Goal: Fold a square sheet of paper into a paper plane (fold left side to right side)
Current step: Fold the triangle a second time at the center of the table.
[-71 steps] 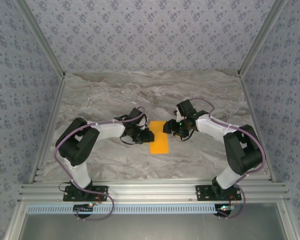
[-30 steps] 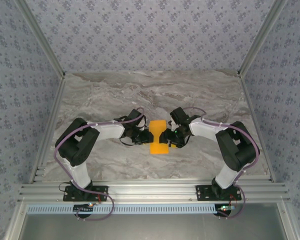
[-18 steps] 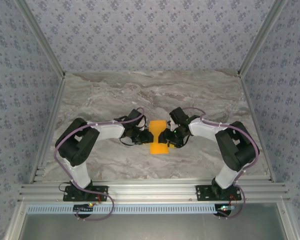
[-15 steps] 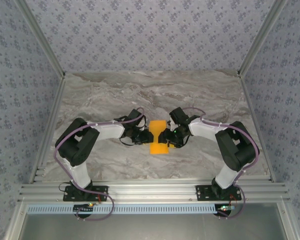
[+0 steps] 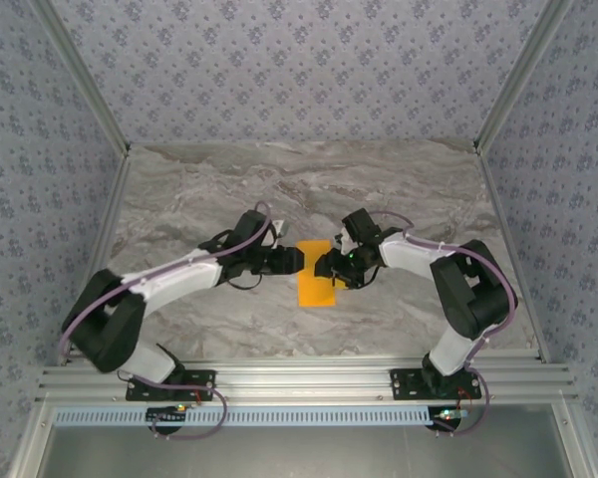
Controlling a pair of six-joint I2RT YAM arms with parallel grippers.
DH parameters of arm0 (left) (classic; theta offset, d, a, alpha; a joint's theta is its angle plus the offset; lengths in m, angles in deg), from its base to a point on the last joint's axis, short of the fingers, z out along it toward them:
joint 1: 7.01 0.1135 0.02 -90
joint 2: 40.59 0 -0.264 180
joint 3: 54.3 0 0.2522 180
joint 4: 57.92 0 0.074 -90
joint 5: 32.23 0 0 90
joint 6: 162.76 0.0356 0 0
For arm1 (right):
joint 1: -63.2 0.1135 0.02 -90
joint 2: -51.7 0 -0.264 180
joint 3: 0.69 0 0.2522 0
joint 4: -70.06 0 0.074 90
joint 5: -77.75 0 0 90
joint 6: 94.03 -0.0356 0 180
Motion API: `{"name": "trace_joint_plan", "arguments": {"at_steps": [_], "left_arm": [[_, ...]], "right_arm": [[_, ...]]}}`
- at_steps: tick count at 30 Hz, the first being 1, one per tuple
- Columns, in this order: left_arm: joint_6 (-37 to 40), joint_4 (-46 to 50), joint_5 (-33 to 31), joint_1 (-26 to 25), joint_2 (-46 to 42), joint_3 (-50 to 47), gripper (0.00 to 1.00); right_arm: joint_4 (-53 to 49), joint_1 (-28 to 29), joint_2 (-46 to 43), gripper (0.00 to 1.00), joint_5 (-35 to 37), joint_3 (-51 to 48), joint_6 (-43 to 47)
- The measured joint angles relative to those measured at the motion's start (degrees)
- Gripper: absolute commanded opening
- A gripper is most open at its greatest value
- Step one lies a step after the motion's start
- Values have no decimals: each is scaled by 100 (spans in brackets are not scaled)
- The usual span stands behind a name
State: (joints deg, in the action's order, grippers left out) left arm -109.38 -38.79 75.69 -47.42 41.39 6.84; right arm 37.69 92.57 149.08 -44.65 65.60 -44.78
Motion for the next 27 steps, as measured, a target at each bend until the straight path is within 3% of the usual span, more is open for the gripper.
{"name": "trace_joint_plan", "arguments": {"at_steps": [6, 12, 18, 27], "left_arm": [[319, 105, -476, -437, -1086, -573, 63], [470, 267, -887, -1241, -1303, -634, 65], [632, 417, -1292, -1744, -898, -538, 66], [988, 892, -2070, -2555, 219, 461, 68]], "right_arm": [[4, -140, 378, 55, -136, 345, 2], [-98, -267, 533, 56, -192, 581, 26], [-92, -286, 533, 55, -267, 610, -35], [164, -286, 448, 55, -507, 597, -492]]}}
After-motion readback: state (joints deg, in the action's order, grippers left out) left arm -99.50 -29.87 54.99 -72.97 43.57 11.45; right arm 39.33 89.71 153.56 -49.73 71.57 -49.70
